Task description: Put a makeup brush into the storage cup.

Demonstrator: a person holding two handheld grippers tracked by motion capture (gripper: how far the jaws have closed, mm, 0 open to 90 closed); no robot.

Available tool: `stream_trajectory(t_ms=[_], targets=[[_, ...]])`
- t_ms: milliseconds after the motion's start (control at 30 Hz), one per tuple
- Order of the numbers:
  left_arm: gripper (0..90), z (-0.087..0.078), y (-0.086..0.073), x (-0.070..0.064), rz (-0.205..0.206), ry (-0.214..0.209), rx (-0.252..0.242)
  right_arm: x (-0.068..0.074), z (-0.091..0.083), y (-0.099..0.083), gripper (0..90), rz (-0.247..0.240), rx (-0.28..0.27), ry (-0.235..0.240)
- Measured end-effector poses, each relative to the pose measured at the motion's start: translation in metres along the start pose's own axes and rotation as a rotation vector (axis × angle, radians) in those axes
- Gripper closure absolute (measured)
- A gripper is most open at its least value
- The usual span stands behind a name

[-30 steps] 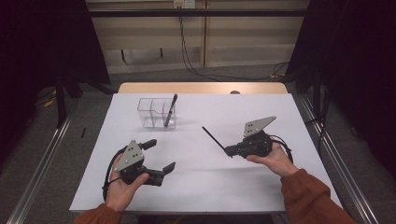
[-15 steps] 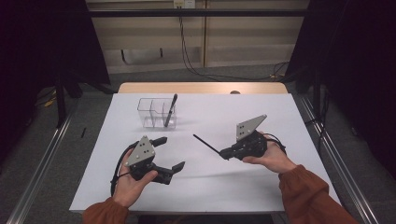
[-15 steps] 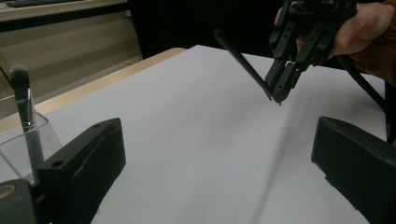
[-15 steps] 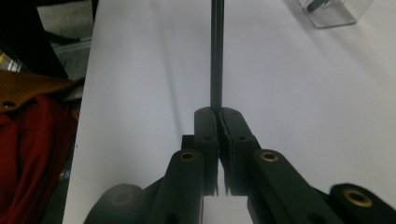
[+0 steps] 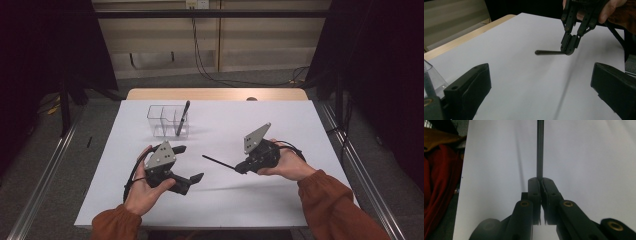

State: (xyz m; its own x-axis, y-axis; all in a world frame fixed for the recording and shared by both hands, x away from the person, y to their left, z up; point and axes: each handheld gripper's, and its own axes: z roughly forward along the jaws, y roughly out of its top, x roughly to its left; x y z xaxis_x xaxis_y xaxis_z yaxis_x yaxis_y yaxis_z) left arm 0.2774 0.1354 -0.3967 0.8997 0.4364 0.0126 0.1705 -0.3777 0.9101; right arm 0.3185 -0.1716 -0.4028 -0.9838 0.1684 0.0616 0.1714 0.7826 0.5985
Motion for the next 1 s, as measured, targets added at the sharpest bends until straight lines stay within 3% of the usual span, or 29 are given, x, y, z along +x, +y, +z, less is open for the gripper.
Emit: stream_trajectory(t_ms=[333, 500, 633, 1000], targets=[[3.5, 0.007, 0.004, 0.001, 0.014, -0.044, 0.093, -0.004, 0.008, 0.009, 86.7, -0.038, 0.153, 0.032], [3.5, 0.009, 0.008, 0.001, 0.031, -0.044, 0.125, -0.004, 0.009, 0.016, 86.7, -0.062, 0.220, 0.052], [3.6, 0.012, 0.011, 0.002, 0.026, -0.059, 0.150, -0.007, 0.009, 0.020, 86.7, -0.069, 0.242, 0.060], [5.3, 0.021, 0.018, 0.001, 0.088, -0.082, 0.239, -0.007, 0.013, 0.030, 86.7, -0.107, 0.365, 0.074]])
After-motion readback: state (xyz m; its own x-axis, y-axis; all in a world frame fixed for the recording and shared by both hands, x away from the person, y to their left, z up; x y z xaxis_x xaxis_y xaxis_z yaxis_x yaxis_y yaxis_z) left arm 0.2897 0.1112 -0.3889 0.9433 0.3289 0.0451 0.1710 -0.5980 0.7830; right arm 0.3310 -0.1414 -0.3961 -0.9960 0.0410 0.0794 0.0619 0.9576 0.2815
